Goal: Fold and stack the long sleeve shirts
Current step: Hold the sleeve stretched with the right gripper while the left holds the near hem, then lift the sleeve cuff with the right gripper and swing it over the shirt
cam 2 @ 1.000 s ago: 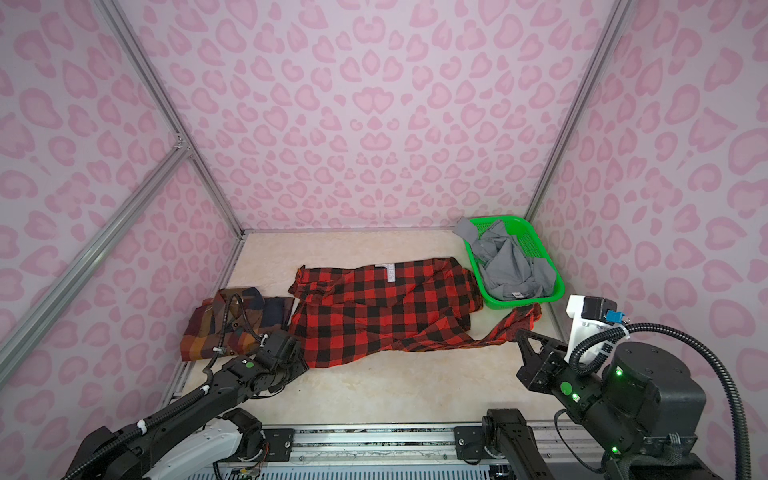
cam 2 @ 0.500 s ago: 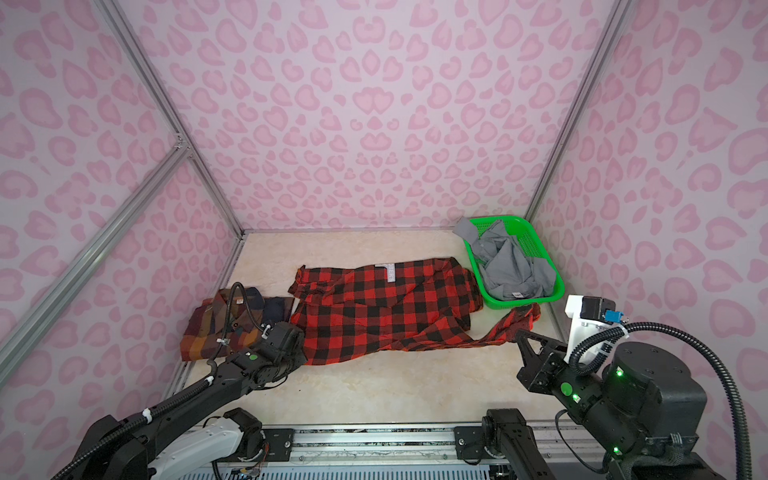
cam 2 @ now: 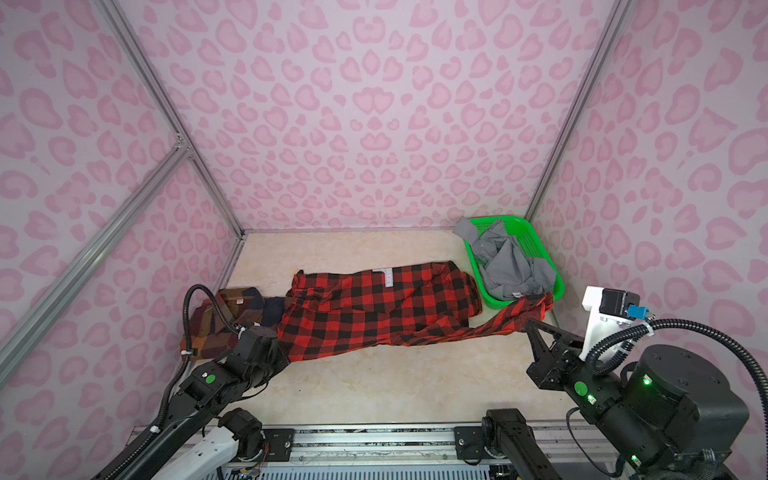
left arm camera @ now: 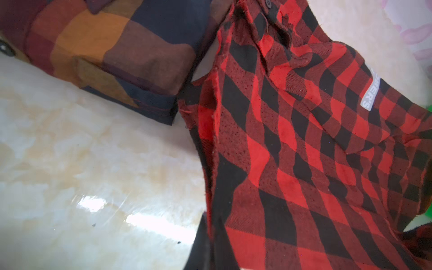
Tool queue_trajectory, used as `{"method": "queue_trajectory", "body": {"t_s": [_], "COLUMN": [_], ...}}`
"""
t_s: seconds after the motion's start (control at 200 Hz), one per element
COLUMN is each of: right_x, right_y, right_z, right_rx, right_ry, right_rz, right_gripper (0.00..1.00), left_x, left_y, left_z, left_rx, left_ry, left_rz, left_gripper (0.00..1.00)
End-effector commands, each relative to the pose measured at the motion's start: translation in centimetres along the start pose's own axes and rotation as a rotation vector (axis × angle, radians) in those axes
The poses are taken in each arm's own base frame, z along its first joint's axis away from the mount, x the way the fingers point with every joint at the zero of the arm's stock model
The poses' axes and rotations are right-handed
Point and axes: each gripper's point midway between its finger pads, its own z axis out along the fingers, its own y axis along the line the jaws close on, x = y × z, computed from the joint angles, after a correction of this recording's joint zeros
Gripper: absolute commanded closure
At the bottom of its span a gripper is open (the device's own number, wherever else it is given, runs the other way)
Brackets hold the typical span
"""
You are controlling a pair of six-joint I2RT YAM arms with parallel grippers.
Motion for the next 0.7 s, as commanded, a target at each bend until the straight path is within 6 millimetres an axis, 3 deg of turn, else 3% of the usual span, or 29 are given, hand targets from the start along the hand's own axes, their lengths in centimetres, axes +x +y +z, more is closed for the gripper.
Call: {"method": "queue_trajectory", "body": {"t_s": [0.0,0.18,0.325,0.55,0.7], "right_x": [1.6,-0.2,-2.1,-3.4,-5.8], "right_y": [-1.5,-1.5,-1.2,-2.4,-2.8], "right_z": [0.7,2.3,4.2,11.0,13.7], "right_rx": [0.074,0.095,0.091,0.102,0.143], "right_ry": [0.092,0.078,0.034,0.031,-0.007], "right_rz": [0.004,0.015,0.051,0.127,0.125], "right_gripper": [1.0,1.0,1.0,1.0,1.0], "left_x": [0.2,-0.5,-2.2,-4.2,-5.0], "left_y": [1.6,0.9,-0.2,-1.3,-1.4], "left_z": [-1.1,-0.4,-0.2,1.3,3.2], "left_rx": [-0.075,-0.136,-0.171,-0.245,-0.27], "left_ry": [0.019,0.028,-0.009,-0.008,0.029], "left_rz": [0.028,0.079,0.111,0.147,0.133], "left_gripper": [0.98,0.98,0.98,0.98,0.98]}}
